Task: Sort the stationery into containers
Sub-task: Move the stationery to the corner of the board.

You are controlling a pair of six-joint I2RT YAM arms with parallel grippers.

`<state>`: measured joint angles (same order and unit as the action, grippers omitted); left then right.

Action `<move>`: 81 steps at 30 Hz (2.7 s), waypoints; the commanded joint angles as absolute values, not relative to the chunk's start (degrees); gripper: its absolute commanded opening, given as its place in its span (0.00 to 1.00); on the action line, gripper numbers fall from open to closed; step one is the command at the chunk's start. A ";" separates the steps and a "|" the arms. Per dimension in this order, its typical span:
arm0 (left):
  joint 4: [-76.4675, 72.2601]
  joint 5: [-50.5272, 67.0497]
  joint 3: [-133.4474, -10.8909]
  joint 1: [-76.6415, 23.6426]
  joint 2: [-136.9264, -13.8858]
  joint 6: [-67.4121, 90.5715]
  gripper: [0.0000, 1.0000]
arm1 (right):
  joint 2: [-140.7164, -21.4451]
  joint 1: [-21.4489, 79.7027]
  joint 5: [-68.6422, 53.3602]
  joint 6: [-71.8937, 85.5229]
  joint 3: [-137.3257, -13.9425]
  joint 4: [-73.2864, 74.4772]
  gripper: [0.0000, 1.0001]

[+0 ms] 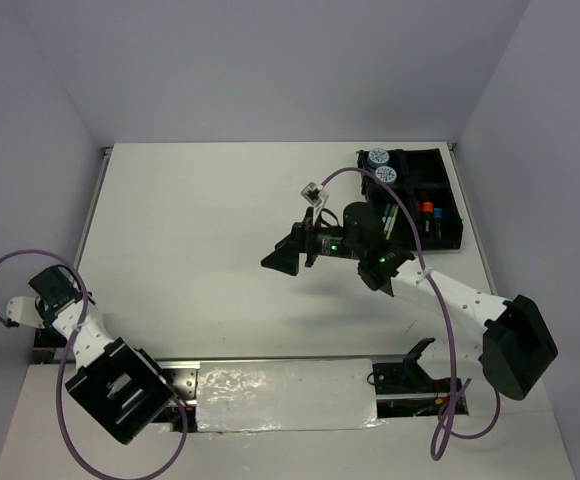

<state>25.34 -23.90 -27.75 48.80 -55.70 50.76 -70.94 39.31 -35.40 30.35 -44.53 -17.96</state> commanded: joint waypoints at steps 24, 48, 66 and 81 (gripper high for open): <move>14.95 -20.93 -37.71 51.24 -66.09 21.10 0.90 | -66.89 38.41 -38.93 31.99 -41.92 -23.21 1.00; 37.54 -46.70 -38.92 57.56 -63.72 51.41 0.95 | -66.45 34.37 -41.13 34.63 -39.64 -26.46 1.00; 32.79 -41.66 -36.48 65.30 -67.24 54.93 0.99 | -63.63 33.14 -42.19 35.24 -38.58 -26.36 1.00; 33.48 -41.04 -39.27 67.41 -76.98 63.27 1.00 | -66.00 33.31 -42.01 34.98 -39.20 -26.19 1.00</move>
